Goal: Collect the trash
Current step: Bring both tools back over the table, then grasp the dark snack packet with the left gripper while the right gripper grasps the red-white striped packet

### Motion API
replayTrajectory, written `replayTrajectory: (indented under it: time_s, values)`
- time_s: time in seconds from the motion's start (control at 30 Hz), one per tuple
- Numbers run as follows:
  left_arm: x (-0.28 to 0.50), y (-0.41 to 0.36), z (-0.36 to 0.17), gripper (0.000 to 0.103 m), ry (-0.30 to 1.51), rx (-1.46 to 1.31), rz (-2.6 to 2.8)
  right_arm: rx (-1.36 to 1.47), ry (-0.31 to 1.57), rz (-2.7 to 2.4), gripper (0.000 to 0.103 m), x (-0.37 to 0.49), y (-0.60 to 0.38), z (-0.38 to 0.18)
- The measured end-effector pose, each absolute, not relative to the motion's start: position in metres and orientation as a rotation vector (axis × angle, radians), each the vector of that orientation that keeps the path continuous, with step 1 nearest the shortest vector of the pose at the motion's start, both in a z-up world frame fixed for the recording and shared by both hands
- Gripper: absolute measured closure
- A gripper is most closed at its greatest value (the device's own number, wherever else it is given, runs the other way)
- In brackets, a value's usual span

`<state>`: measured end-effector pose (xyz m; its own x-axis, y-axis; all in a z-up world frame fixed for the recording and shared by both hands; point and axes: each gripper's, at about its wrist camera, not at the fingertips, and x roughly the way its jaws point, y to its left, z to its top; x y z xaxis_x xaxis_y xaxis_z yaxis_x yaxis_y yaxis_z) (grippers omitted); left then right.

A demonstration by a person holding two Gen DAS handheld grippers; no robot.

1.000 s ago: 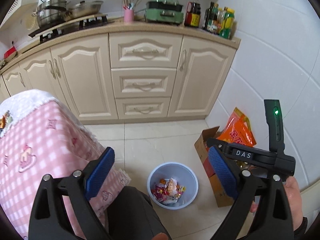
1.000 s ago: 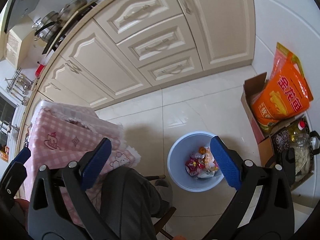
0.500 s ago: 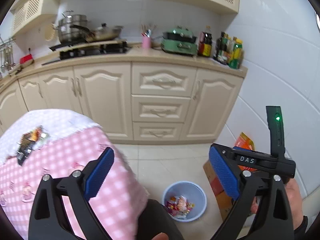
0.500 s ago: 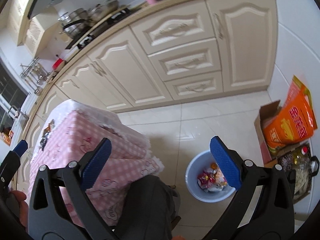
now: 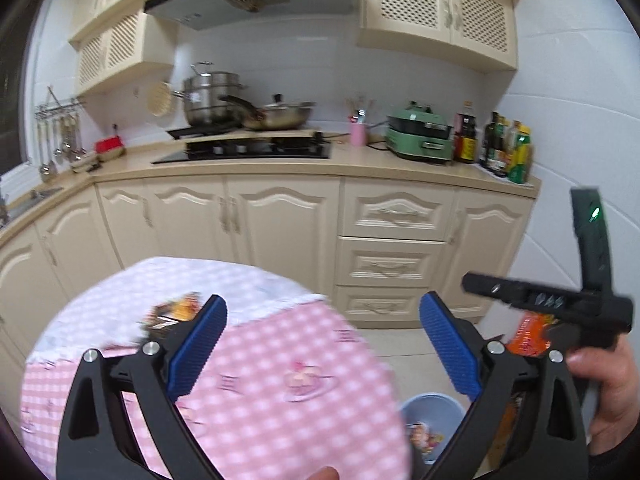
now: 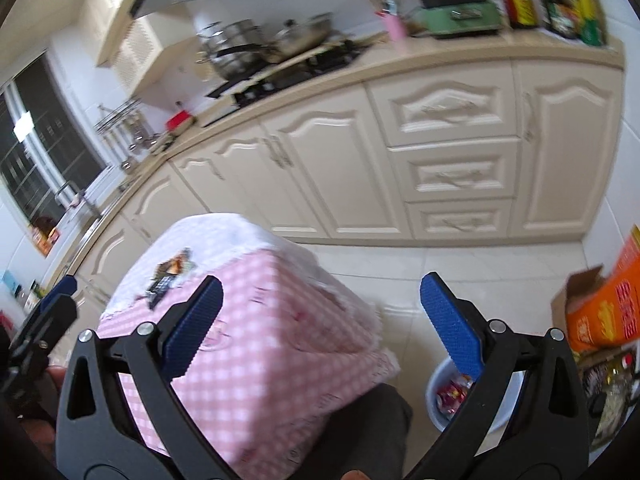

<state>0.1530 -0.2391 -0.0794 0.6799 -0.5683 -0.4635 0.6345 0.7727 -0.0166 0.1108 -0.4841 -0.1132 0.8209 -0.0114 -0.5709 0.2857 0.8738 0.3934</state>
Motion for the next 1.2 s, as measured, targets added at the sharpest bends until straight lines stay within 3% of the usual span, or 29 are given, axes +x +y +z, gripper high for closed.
replayTrajectory:
  time_s: [0.43, 0.97, 1.0, 1.03, 1.07, 1.17, 1.2]
  values:
    - [0.239, -0.144, -0.117, 0.008, 0.551, 0.196, -0.513, 0.338, 0.655, 0.032, 0.006, 0.218, -0.380, -0.109]
    - [0.356, -0.169, -0.215, 0.009, 0.771, 0.442, -0.481, 0.210, 0.855, 0.079, 0.006, 0.326, -0.355, -0.175]
    - [0.359, -0.171, -0.218, 0.016, 0.797, 0.441, -0.505, 0.206, 0.863, 0.084, 0.006, 0.331, -0.355, -0.179]
    - [0.360, -0.172, -0.218, 0.032, 0.800, 0.422, -0.531, 0.192, 0.872, 0.092, 0.006, 0.337, -0.352, -0.183]
    - [0.360, -0.171, -0.217, 0.041, 0.815, 0.397, -0.566, 0.172, 0.881, 0.099, 0.006, 0.342, -0.349, -0.185]
    - [0.359, -0.170, -0.218, 0.057, 0.815, 0.389, -0.580, 0.079, 0.919, 0.120, 0.006, 0.361, -0.329, -0.194]
    - [0.357, -0.170, -0.218, 0.068, 0.812, 0.395, -0.574, 0.051, 0.933, 0.125, 0.006, 0.367, -0.322, -0.197]
